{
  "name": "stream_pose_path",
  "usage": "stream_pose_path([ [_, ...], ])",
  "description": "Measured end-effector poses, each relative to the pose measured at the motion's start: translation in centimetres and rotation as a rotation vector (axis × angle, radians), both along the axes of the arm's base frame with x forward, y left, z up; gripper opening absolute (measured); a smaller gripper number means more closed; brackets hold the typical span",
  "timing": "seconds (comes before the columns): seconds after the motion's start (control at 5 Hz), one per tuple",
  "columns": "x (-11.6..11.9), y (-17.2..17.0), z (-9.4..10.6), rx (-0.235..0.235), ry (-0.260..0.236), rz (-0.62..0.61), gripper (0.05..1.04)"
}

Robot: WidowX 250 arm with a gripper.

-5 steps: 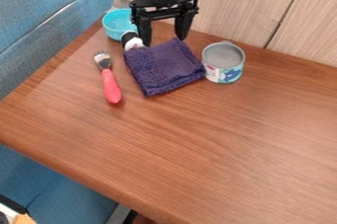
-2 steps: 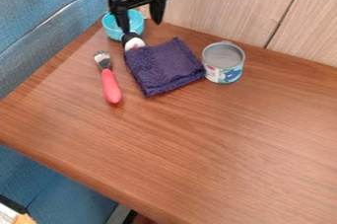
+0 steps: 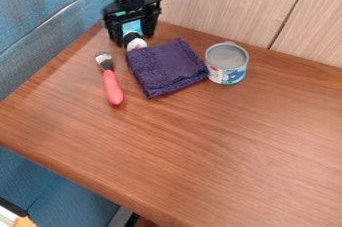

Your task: Moved the sushi to the middle of the table

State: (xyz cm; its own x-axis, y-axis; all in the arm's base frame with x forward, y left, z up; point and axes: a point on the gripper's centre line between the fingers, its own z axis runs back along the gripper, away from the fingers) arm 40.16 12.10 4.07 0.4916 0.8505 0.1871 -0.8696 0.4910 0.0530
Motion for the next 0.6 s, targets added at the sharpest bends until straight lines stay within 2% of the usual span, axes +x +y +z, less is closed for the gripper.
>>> stream_pose_path([
  [0.2, 0.02, 0.05, -1.27, -0.007, 0.045, -0.004, 0.95],
  [0.4, 0.01, 0.15, -1.63, 0.0, 0.063, -0.004, 0.679],
  [0.6, 0.17, -0.38, -1.57, 0.001, 0.063, -0.018, 0.55],
])
